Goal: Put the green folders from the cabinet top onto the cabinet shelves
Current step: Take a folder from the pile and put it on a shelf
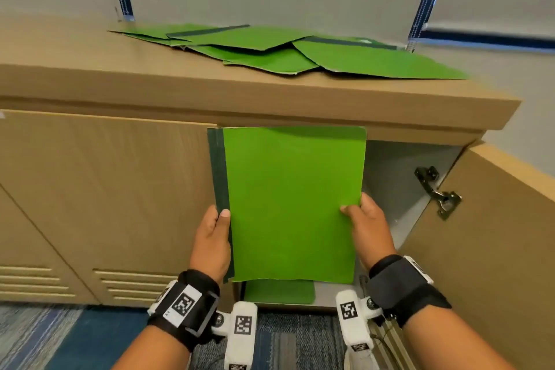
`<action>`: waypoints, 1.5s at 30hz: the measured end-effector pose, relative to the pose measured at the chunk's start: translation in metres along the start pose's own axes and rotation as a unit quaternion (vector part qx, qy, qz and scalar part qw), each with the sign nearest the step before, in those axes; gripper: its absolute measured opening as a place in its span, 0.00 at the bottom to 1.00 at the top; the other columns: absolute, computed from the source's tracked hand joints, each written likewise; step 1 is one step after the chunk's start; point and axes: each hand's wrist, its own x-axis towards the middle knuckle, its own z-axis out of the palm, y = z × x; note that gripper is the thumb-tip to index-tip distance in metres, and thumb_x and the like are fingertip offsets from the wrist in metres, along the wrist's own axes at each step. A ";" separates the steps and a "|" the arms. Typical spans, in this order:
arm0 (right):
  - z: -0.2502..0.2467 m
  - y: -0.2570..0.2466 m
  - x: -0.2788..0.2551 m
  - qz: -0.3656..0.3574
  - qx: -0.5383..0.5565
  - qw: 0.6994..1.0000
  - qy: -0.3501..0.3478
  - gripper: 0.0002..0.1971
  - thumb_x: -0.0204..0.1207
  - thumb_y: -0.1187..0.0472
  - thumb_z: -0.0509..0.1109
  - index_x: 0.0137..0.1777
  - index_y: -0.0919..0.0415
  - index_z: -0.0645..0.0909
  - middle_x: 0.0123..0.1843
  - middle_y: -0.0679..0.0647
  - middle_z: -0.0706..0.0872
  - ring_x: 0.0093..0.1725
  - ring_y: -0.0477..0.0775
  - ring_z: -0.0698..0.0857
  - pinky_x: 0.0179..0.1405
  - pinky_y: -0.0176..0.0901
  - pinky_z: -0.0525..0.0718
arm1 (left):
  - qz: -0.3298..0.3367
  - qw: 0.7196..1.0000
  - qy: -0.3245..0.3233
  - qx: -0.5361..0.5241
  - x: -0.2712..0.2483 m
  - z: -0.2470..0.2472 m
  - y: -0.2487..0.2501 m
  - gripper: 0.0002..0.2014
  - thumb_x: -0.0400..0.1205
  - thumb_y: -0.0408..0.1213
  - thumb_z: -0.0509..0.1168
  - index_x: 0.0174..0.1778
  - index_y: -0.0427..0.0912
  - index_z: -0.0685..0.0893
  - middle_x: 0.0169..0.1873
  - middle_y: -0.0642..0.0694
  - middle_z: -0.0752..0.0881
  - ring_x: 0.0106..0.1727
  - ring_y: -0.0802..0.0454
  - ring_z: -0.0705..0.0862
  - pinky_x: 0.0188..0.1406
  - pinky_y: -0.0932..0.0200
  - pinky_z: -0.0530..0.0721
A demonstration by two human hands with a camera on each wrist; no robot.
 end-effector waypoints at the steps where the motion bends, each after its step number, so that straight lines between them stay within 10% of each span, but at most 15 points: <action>1: -0.002 0.012 0.000 0.007 -0.008 1.000 -0.001 0.14 0.76 0.69 0.62 0.51 0.53 0.84 0.50 0.53 0.91 0.49 0.59 0.87 0.51 0.55 0.83 | -0.001 1.000 -0.004 0.010 -0.004 0.004 -0.009 0.12 0.89 0.34 0.53 0.50 0.29 0.76 0.46 0.29 0.83 0.42 0.55 0.79 0.44 0.66 0.76; 8: -0.022 0.069 0.023 0.066 0.022 0.997 0.013 0.16 0.72 0.78 0.61 0.50 0.56 0.74 0.48 0.59 0.86 0.44 0.56 0.85 0.47 0.54 0.82 | -0.036 0.998 -0.028 0.041 0.008 0.034 -0.041 0.10 0.88 0.28 0.53 0.49 0.35 0.80 0.41 0.48 0.85 0.36 0.73 0.80 0.39 0.79 0.74; 13: -0.037 0.078 0.058 0.084 0.009 0.994 0.068 0.19 0.72 0.84 0.60 0.50 0.58 0.73 0.42 0.58 0.86 0.31 0.45 0.87 0.32 0.41 0.86 | -0.104 0.988 -0.062 0.095 0.038 0.055 -0.062 0.26 0.84 0.33 0.63 0.79 0.39 0.66 0.69 0.44 0.77 0.68 0.50 0.78 0.74 0.56 0.72; 15: -0.042 0.085 0.073 0.098 0.013 0.991 0.094 0.19 0.72 0.83 0.62 0.58 0.64 0.73 0.42 0.58 0.85 0.28 0.43 0.86 0.36 0.46 0.86 | -0.037 0.973 -0.088 0.209 0.039 0.060 -0.064 0.36 0.81 0.37 0.67 0.83 0.44 0.58 0.78 0.44 0.67 0.77 0.47 0.70 0.80 0.52 0.64; 18: -0.043 0.097 0.094 0.127 0.011 0.987 0.099 0.22 0.70 0.79 0.67 0.64 0.69 0.78 0.49 0.63 0.88 0.32 0.46 0.88 0.50 0.56 0.86 | 0.112 0.863 -0.225 0.438 0.034 0.063 -0.066 0.43 0.78 0.52 0.68 0.85 0.51 0.51 0.85 0.48 0.51 0.85 0.47 0.50 0.84 0.48 0.47; 21: -0.030 0.098 0.110 0.146 0.007 0.985 0.093 0.20 0.71 0.83 0.62 0.47 0.59 0.87 0.36 0.52 0.90 0.27 0.38 0.87 0.31 0.33 0.87 | 0.163 0.753 -0.347 0.534 0.042 0.063 -0.073 0.43 0.77 0.60 0.66 0.84 0.55 0.52 0.85 0.48 0.47 0.85 0.46 0.42 0.83 0.40 0.39; 25: -0.005 0.101 0.125 0.137 0.009 0.989 0.058 0.29 0.70 0.87 0.54 0.42 0.53 0.86 0.29 0.40 0.90 0.28 0.37 0.87 0.32 0.35 0.86 | 0.162 0.701 -0.386 0.577 0.060 0.059 -0.079 0.35 0.84 0.46 0.63 0.84 0.53 0.53 0.85 0.46 0.47 0.85 0.44 0.44 0.84 0.42 0.42; 28: 0.006 0.108 0.134 0.132 -0.021 0.990 0.039 0.23 0.72 0.87 0.55 0.45 0.60 0.81 0.27 0.38 0.88 0.31 0.34 0.85 0.37 0.30 0.82 | 0.147 0.692 -0.385 0.593 0.074 0.058 -0.079 0.31 0.86 0.43 0.59 0.84 0.52 0.53 0.85 0.46 0.48 0.85 0.43 0.45 0.84 0.41 0.43; 31: 0.013 0.116 0.142 0.146 -0.077 0.986 0.018 0.21 0.75 0.83 0.61 0.68 0.77 0.75 0.53 0.58 0.88 0.55 0.52 0.81 0.54 0.39 0.78 | 0.134 0.687 -0.380 0.605 0.082 0.060 -0.078 0.29 0.87 0.42 0.57 0.84 0.50 0.55 0.85 0.45 0.51 0.85 0.42 0.47 0.84 0.40 0.44; 33: 0.016 0.119 0.143 0.156 -0.124 0.980 -0.009 0.25 0.75 0.81 0.64 0.73 0.75 0.70 0.67 0.66 0.81 0.61 0.62 0.80 0.61 0.46 0.76 | 0.132 0.691 -0.363 0.611 0.086 0.061 -0.080 0.29 0.87 0.39 0.58 0.83 0.50 0.56 0.85 0.44 0.54 0.85 0.41 0.50 0.83 0.40 0.45; 37: 0.024 0.117 0.139 0.150 -0.188 0.969 -0.066 0.27 0.73 0.77 0.70 0.73 0.64 0.75 0.62 0.62 0.83 0.54 0.55 0.80 0.48 0.35 0.78 | 0.113 0.691 -0.348 0.624 0.087 0.062 -0.080 0.31 0.84 0.40 0.62 0.83 0.51 0.58 0.84 0.41 0.58 0.84 0.38 0.53 0.83 0.39 0.44; 41: 0.029 0.124 0.137 0.138 -0.295 0.939 -0.109 0.35 0.59 0.54 0.85 0.68 0.43 0.79 0.68 0.55 0.81 0.67 0.58 0.79 0.70 0.49 0.77 | 0.130 0.700 -0.325 0.622 0.085 0.063 -0.078 0.33 0.84 0.43 0.62 0.83 0.57 0.54 0.82 0.43 0.58 0.82 0.33 0.56 0.83 0.37 0.44; 45: 0.035 0.120 0.131 0.112 -0.380 0.907 -0.145 0.41 0.49 0.38 0.81 0.68 0.38 0.78 0.71 0.55 0.73 0.73 0.59 0.71 0.74 0.42 0.67 | 0.126 0.680 -0.345 0.635 0.086 0.063 -0.077 0.28 0.87 0.41 0.57 0.82 0.60 0.57 0.84 0.46 0.55 0.82 0.33 0.55 0.82 0.35 0.42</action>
